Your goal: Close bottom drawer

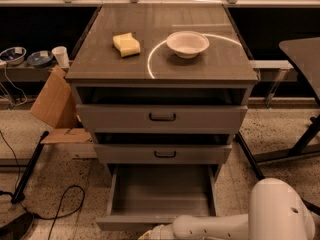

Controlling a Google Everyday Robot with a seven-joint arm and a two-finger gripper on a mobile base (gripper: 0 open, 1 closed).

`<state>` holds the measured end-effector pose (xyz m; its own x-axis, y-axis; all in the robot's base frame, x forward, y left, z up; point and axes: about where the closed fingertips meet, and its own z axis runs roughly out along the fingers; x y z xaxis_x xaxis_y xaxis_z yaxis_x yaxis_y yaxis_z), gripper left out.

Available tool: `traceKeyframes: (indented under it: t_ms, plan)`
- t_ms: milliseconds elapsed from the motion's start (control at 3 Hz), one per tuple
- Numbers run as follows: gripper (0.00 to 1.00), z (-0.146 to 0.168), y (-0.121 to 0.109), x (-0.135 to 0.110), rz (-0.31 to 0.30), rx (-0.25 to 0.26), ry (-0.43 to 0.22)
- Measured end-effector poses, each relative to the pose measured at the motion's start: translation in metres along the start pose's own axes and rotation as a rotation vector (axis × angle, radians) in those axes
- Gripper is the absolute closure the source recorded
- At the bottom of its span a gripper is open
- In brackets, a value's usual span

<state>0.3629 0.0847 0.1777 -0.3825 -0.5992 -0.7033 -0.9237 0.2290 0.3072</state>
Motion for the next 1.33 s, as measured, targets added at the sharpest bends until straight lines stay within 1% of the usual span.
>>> traceKeyframes:
  t_ms: [333,1000,1333]
  plan:
    - [1.00,0.016,-0.011,-0.008,0.016,0.024,-0.008]
    - [1.00,0.026,-0.015,-0.024,0.000,0.029,-0.010]
    - [0.82,0.027,-0.015,-0.025,-0.002,0.030,-0.011]
